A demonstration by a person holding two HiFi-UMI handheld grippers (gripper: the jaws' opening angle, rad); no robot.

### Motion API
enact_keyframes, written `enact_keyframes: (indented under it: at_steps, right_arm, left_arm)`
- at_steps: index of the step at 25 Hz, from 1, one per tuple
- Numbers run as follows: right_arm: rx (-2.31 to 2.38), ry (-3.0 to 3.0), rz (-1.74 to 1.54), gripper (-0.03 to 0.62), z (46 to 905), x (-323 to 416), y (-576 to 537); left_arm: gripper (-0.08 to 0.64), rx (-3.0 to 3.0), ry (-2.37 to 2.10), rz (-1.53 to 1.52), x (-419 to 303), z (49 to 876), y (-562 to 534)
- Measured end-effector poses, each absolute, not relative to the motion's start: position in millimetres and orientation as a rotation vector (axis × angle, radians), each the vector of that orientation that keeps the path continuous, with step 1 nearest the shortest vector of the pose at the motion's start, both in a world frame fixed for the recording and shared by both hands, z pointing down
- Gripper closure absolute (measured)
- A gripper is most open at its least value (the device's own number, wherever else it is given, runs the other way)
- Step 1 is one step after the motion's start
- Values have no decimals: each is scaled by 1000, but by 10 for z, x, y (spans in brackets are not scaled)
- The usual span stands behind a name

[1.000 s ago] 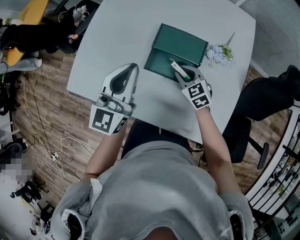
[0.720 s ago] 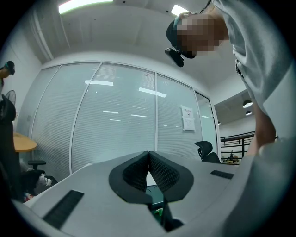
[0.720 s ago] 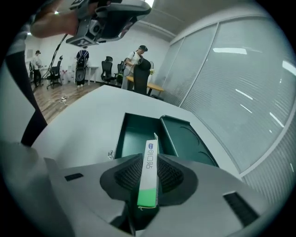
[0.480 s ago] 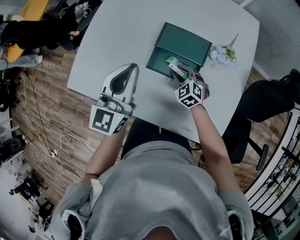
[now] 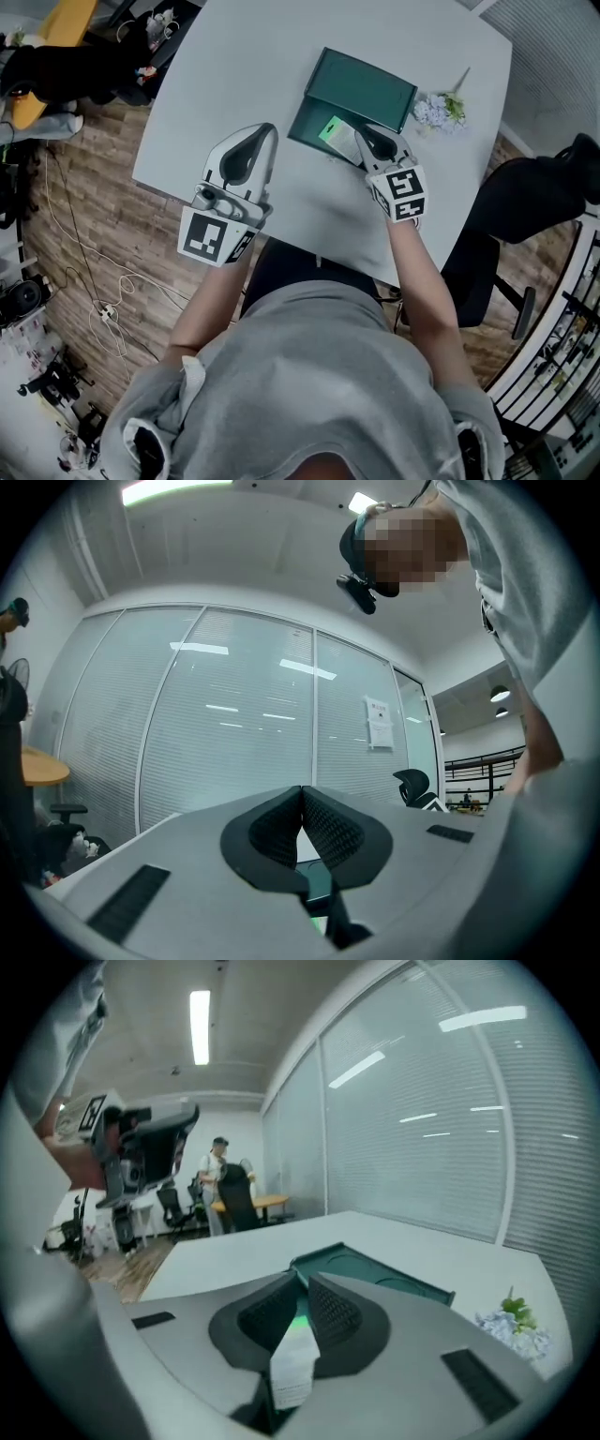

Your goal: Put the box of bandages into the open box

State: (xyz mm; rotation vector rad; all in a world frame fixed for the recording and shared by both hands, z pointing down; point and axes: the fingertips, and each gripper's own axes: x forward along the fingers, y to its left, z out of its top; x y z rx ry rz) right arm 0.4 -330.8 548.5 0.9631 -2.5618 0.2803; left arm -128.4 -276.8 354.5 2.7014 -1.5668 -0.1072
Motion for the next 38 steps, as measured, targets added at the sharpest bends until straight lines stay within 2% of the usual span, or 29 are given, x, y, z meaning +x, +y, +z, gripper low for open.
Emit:
enact_keyframes:
  at_steps: [6,13,21,38]
  right_arm:
    - [1375,-2723,260,540,4488,619,-3478]
    - [1530,-2823,289,540,3688,993,-3243]
    - [1585,-2836,145,540,3250,1142,-2933]
    - [1621,-2855,117,540,2944,1167,-2793]
  left_arm:
    - [541,2703,-1558,-111,-1196,3450,-2842]
    - [541,2721,-1514,-136,-1056,3203,-2845]
    - [541,2736,-1499,-144,-994,3121,-2765]
    - [541,2726,-1499,-176,-939,3077,-2682]
